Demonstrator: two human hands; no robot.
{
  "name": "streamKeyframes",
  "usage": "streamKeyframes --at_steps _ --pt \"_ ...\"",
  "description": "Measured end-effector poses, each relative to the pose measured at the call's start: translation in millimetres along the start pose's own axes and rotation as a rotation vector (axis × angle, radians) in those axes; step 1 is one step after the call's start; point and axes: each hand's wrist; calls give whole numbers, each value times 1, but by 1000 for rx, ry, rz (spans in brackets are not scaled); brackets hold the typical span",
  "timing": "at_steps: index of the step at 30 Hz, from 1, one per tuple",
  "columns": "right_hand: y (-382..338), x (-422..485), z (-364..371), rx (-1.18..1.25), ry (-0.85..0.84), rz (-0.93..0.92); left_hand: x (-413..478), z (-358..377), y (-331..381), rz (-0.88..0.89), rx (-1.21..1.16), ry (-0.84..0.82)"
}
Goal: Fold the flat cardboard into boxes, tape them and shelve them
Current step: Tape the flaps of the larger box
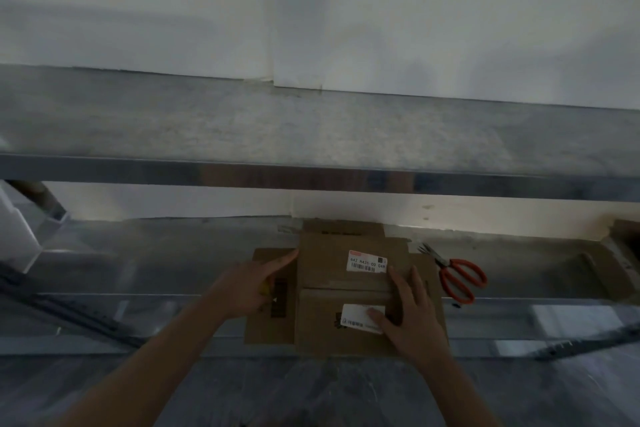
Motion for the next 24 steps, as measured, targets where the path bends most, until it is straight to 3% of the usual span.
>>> streamKeyframes --at_steps 4,11,16,24 --pt "-1 -7 2 -18 41 -22 -5 -1 -5 -23 1 21" --pt "0 -8 6 15 35 -38 -12 7 -4 2 -55 -91" --pt "-4 6 0 69 21 26 -6 13 10 -44 -74 -157" --pt "24 8 -17 134 101 113 28 16 49 -57 -40 -127"
Point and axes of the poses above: each hand's wrist, its own x-axis towards the middle knuckle, its own z-axis out of the palm, y = z × x, and after that the axes turned 12 degrees about -z, right-handed
